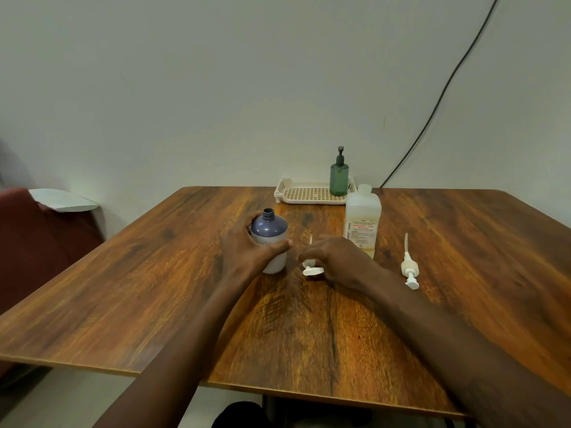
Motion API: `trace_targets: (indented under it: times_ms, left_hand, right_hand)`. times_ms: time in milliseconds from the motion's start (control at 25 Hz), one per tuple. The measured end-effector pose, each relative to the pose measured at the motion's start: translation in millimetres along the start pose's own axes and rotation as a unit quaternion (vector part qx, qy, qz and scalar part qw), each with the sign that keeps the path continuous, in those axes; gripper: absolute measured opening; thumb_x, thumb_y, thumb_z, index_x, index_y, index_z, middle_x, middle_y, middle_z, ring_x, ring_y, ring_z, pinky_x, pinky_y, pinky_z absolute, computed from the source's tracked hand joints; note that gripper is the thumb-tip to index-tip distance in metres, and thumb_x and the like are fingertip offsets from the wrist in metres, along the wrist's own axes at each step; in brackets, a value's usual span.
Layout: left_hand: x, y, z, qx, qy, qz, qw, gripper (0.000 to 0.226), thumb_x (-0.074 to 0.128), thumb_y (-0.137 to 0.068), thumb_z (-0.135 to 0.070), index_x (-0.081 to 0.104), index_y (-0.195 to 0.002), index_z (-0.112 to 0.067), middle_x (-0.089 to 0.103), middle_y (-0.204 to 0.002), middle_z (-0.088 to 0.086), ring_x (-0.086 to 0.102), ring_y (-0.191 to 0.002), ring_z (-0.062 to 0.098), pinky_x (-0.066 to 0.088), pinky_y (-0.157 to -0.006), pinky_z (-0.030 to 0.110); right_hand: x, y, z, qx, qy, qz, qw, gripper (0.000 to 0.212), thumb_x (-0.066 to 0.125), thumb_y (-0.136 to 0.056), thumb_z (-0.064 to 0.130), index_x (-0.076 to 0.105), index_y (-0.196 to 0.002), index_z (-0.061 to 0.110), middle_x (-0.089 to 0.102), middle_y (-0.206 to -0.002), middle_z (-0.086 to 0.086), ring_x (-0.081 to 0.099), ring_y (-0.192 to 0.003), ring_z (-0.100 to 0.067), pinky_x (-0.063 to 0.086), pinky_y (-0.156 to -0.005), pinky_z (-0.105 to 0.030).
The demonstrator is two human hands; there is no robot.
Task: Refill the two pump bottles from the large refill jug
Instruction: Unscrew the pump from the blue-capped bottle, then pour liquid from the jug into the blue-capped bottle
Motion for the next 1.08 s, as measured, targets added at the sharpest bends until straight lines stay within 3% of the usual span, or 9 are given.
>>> trace_targets:
  times_ms: [160, 280, 480, 600, 680, 760, 880, 1000, 1080]
  left_hand:
    - [6, -1, 0, 0.002, 0.002, 0.015, 1.0, 0.099, 0.085, -0.051, -0.073, 0.065, -0.132, -0.022, 0.071, -0.122, -0.003, 0.066, -0.104, 0.013, 0.055, -0.086, 0.025]
    - [9, -1, -7, 0.003, 0.014, 0.023, 1.0, 0.106, 0.076, -0.048, -0.085, 0.062, -0.133, -0.024, 0.069, -0.123, -0.004, 0.064, -0.105, 0.011, 0.048, -0.083, 0.015]
    - [18, -7, -27, 0.034, 0.025, -0.001, 0.999, 0.088, 0.088, -0.058, -0.069, 0.063, -0.131, -0.026, 0.07, -0.121, -0.007, 0.066, -0.102, 0.01, 0.056, -0.083, 0.02]
    - [32, -15, -35, 0.047, 0.027, -0.001, 0.999, 0.094, 0.09, -0.058, -0.067, 0.059, -0.136, -0.025, 0.069, -0.127, -0.005, 0.066, -0.107, 0.011, 0.06, -0.086, 0.027]
    - [44, -19, -40, 0.049, 0.038, -0.006, 0.998, 0.102, 0.09, -0.055, -0.07, 0.057, -0.14, -0.025, 0.068, -0.129, -0.006, 0.066, -0.108, 0.01, 0.055, -0.085, 0.016]
    - [54, -22, -47, 0.044, 0.052, -0.014, 0.998, 0.1, 0.092, -0.053, -0.067, 0.056, -0.137, -0.025, 0.066, -0.123, -0.012, 0.064, -0.102, 0.006, 0.047, -0.078, 0.004]
    - [63, -28, -53, 0.052, 0.061, -0.035, 0.996, 0.089, 0.095, -0.054, -0.063, 0.055, -0.127, -0.031, 0.063, -0.113, -0.014, 0.065, -0.096, 0.006, 0.051, -0.073, 0.009]
    - [71, -28, -47, 0.067, 0.073, -0.042, 0.994, 0.086, 0.095, -0.058, -0.062, 0.06, -0.127, -0.023, 0.069, -0.115, -0.008, 0.068, -0.097, 0.007, 0.059, -0.076, 0.018]
    - [74, -25, -41, 0.064, 0.083, -0.034, 0.994, 0.088, 0.091, -0.059, -0.068, 0.061, -0.129, -0.023, 0.071, -0.116, -0.007, 0.069, -0.097, 0.008, 0.062, -0.078, 0.024]
  right_hand:
    - [3, -1, -3, 0.03, -0.012, 0.025, 0.999, 0.04, 0.07, -0.086, 0.006, 0.073, -0.114, 0.035, 0.067, -0.109, 0.004, 0.062, -0.099, -0.017, 0.045, -0.077, -0.028]
    - [-4, -1, -5, 0.044, -0.049, -0.004, 0.998, 0.038, 0.073, -0.088, 0.013, 0.072, -0.118, 0.036, 0.07, -0.116, 0.0, 0.064, -0.103, -0.019, 0.054, -0.084, -0.035]
    - [-36, 7, -11, 0.019, -0.036, -0.228, 0.973, 0.036, 0.08, -0.083, 0.007, 0.076, -0.117, 0.017, 0.073, -0.122, -0.003, 0.063, -0.115, -0.021, 0.056, -0.095, -0.041]
    - [-58, 13, -23, 0.063, -0.016, -0.355, 0.932, 0.053, 0.088, -0.078, 0.026, 0.07, -0.126, 0.015, 0.069, -0.13, -0.007, 0.061, -0.121, -0.024, 0.052, -0.102, -0.039]
    - [-68, 17, -38, 0.162, -0.058, -0.399, 0.901, 0.068, 0.087, -0.078, 0.043, 0.061, -0.137, 0.019, 0.063, -0.139, -0.004, 0.056, -0.126, -0.021, 0.047, -0.1, -0.032]
    - [-68, 21, -53, 0.258, -0.135, -0.375, 0.88, 0.087, 0.084, -0.076, 0.056, 0.048, -0.147, 0.023, 0.052, -0.152, -0.002, 0.051, -0.134, -0.022, 0.044, -0.1, -0.031]
    - [-55, 24, -75, 0.314, -0.269, -0.267, 0.87, 0.106, 0.08, -0.07, 0.062, 0.032, -0.156, 0.024, 0.04, -0.162, -0.003, 0.046, -0.143, -0.028, 0.046, -0.106, -0.042]
    - [-44, 22, -87, 0.294, -0.314, -0.187, 0.883, 0.1, 0.084, -0.072, 0.054, 0.033, -0.154, 0.027, 0.05, -0.151, -0.002, 0.055, -0.131, -0.026, 0.055, -0.093, -0.036]
    - [-42, 19, -93, 0.289, -0.33, -0.208, 0.874, 0.088, 0.087, -0.074, 0.046, 0.042, -0.148, 0.026, 0.057, -0.136, 0.005, 0.06, -0.124, -0.023, 0.055, -0.078, -0.022]
Point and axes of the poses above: each hand's wrist, its own y-axis away from the middle knuckle, its own x-axis out of the palm, z = x × y, the point moved 1 cm from there along -y, towards the middle knuckle
